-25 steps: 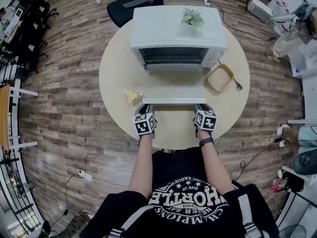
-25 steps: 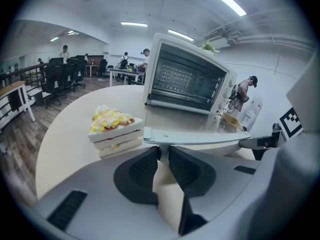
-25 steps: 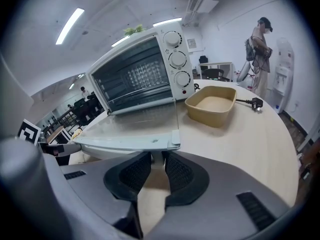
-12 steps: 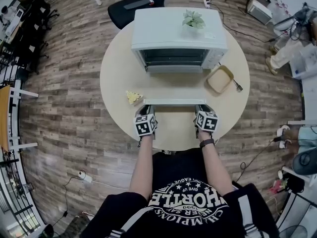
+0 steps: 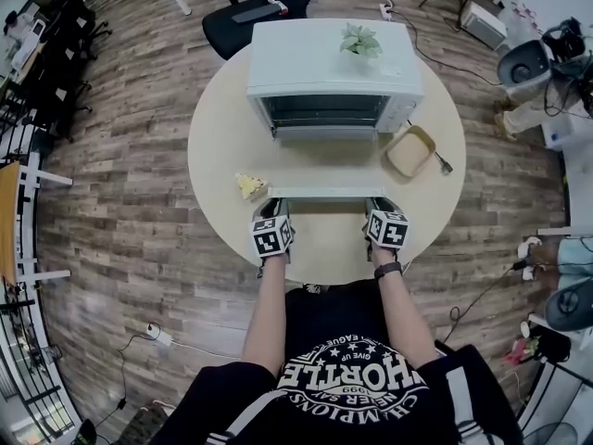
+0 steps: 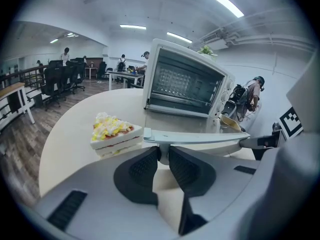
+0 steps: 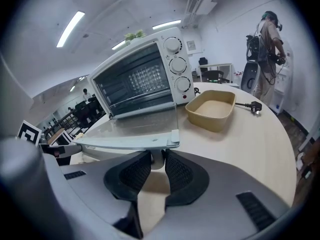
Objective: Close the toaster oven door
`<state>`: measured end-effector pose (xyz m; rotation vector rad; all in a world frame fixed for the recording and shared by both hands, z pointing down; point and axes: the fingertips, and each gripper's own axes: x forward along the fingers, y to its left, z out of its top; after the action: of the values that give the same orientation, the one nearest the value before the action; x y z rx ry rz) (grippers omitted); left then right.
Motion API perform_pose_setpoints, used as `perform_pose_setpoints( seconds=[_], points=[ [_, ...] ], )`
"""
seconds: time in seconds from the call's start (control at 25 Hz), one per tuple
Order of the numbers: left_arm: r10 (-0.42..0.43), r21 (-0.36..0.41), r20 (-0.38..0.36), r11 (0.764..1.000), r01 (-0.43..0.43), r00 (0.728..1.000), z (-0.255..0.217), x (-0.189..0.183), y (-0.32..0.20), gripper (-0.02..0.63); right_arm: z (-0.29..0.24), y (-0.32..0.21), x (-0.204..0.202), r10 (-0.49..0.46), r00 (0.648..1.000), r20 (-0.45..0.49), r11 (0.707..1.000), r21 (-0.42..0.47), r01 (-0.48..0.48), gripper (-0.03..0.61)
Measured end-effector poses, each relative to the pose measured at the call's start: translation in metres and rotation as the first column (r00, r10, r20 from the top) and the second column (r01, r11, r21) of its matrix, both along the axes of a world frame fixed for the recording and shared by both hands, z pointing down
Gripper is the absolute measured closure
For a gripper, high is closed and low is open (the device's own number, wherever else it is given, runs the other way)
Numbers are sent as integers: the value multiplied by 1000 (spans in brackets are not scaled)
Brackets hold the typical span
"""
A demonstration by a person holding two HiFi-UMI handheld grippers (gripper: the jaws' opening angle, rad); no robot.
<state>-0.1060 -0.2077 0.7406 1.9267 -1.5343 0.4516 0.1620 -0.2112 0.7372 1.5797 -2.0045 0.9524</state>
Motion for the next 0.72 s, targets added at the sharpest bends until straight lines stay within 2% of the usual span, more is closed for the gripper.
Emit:
perform_pose_setpoints(
  seconds=[0.72],
  points=[
    [-8,38,8,999,8,1000,-15,-2,-3,527,-16,-3,-1,-1,1000,19,999,41,1,485]
  ],
)
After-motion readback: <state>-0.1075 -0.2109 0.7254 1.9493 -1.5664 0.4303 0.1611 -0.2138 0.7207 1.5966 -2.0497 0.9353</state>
